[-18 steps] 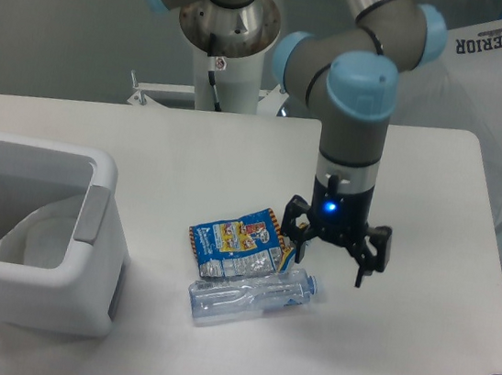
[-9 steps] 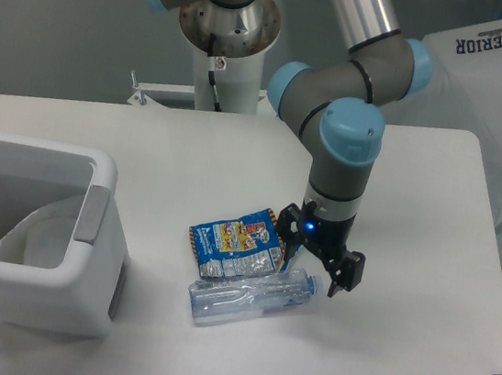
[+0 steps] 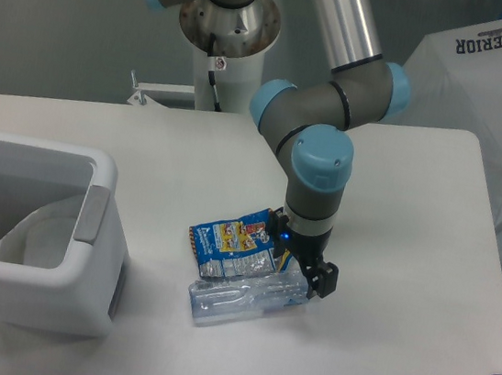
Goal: Place the trash in the trash can
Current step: 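Close the gripper on the bottle's cap end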
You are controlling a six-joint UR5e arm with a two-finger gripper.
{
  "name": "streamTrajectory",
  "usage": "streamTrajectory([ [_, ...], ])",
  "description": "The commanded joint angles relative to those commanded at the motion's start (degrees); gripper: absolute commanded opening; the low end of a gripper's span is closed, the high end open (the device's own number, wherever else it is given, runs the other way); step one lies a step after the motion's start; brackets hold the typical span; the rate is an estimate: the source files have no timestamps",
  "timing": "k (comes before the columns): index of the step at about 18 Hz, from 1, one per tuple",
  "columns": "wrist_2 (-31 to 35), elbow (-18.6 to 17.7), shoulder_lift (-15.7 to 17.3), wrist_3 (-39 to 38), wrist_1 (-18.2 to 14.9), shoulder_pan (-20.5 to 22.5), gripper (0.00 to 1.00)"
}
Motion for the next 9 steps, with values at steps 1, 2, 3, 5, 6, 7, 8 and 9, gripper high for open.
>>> streamTrajectory([
  [1, 0.17, 0.09, -0.61, 0.08, 0.09, -0.18, 1.0],
  [2, 0.18, 0.0, -0.97, 0.0, 0.09, -0.18, 1.0],
  [3, 0.09, -0.09, -0.88, 0.0, 0.0, -0.18, 1.0],
  [5, 0.18, -0.09, -1.23, -0.53, 0.09, -0.27, 1.0],
  [6, 0.09, -0.09, -1.58, -0.7, 0.17, -0.7, 1.0],
  [7, 0.09, -0.09, -1.76, -0.71, 0.18, -0.97, 1.0],
  [8, 0.09, -0.09, -2.02, -0.71, 0.18, -0.97, 1.0],
  [9, 0.09, -0.09, -2.02, -0.71, 0.18, -0.97, 1.0],
])
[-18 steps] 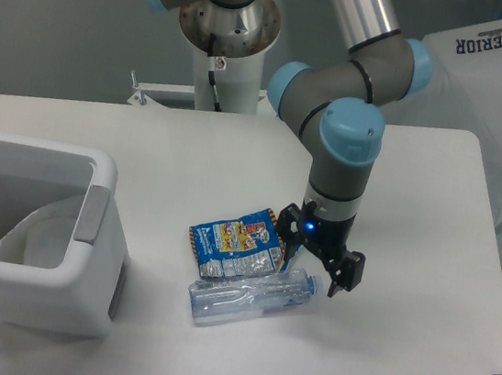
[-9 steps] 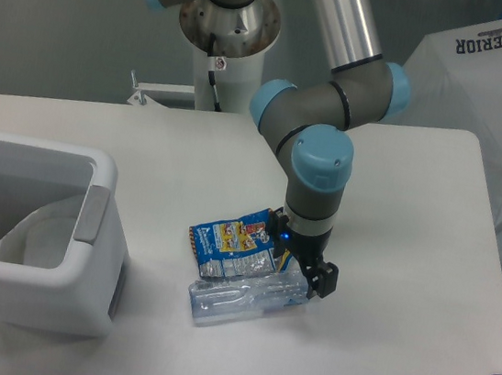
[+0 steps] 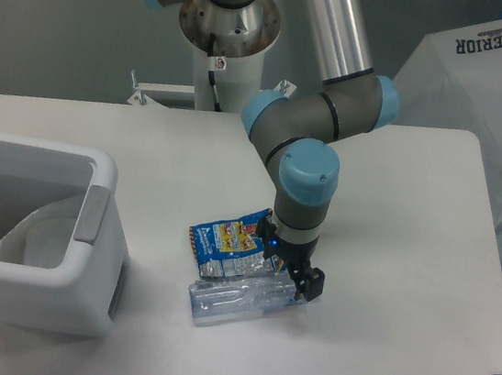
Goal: Place the trash in the trash can
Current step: 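Close the gripper on the bottle's cap end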
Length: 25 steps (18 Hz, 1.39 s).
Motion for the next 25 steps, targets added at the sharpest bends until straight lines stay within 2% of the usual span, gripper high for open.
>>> streamTrajectory([
  [14, -0.09, 1.49, -3.07, -2.98, 0.26, -0.44, 1.0],
  [23, 0.09, 2.02, -3.69, -3.25, 0.35, -0.88, 1.0],
  [25, 0.09, 2.72, -4.22, -5.44, 0.88, -1.14, 1.0],
])
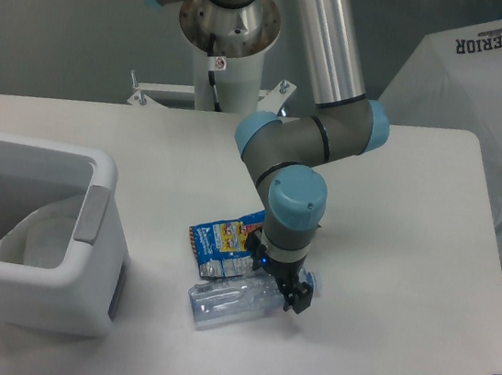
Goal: Place the trash in the trash can
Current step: 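Close the gripper on the bottle's cap end, then lift the bottle and carry it over the white trash bin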
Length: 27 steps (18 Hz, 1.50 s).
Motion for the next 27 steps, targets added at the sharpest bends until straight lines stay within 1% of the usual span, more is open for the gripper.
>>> streamTrajectory([
  [1, 0.0, 0.18, -0.18, -0.71, 0.18, -0.35, 1.0],
  [2, 0.0, 0.35, -0.27, -0.8, 0.18, -0.35, 0.97],
  [4, 0.0, 0.36, -0.18, -0.8, 0.18, -0.35, 0.88],
  [6, 0.09, 0.44, -0.18, -0.89, 0.18, -0.44, 0.81],
  [8, 0.26, 0.27, -0.27, -0.89, 0.09, -0.44, 0.67],
  [10, 1.31, 0.09, -0.18, -0.89, 0.09, -0.53, 0.64],
  [14, 1.85, 0.09, -0.09, -0.81, 0.09, -0.79, 0.63],
  [19, 1.76, 0.97, 0.44, -0.98, 0.09, -0.79, 0.63],
  [21, 1.32, 2.46, 0.44, -1.59, 0.09, -0.79, 0.63],
  [23, 1.06, 5.44, 0.35, -5.26, 0.0, -0.71, 0.63],
  [25, 0.18, 6.94, 0.44, -10.27, 0.09, -0.79, 0.63],
  [27, -4.02, 8.52, 1.13, -15.8, 0.35, -0.97, 0.63],
])
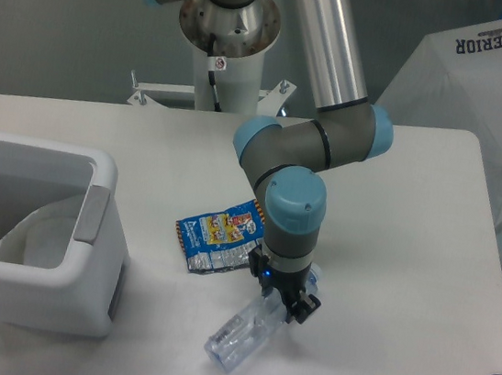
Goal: Place the trash in the trash can
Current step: 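Lift the bottle and carry it over the white trash bin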
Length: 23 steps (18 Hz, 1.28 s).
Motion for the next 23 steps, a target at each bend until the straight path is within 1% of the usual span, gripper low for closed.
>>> streamTrajectory([
  [2, -6.23, 2.28, 1.84, -6.42, 0.09, 0.26, 0.63],
  [4, -11.43, 3.96, 3.25, -9.78, 0.09, 0.35, 0.63],
  [6, -14.77, 4.93, 5.71, -12.06, 0.18, 0.26, 0.63],
  [8, -17.94, 5.89, 8.08, -16.01, 0.09, 0.09, 0.63],
  [12, -22.51, 6.16, 12.83, -21.99, 0.09, -0.26, 0.63],
  [14, -23.32, 6.25, 15.46, -26.73, 0.09, -1.31, 0.63],
  [16, -23.32, 5.9, 17.31, -30.51, 0.09, -3.42, 0.63],
  [19, -23.32, 5.63, 18.64, -34.91, 0.09, -6.84, 0.63],
  [23, -23.14, 5.99, 20.04, -36.77, 0.09, -9.04, 0.63],
])
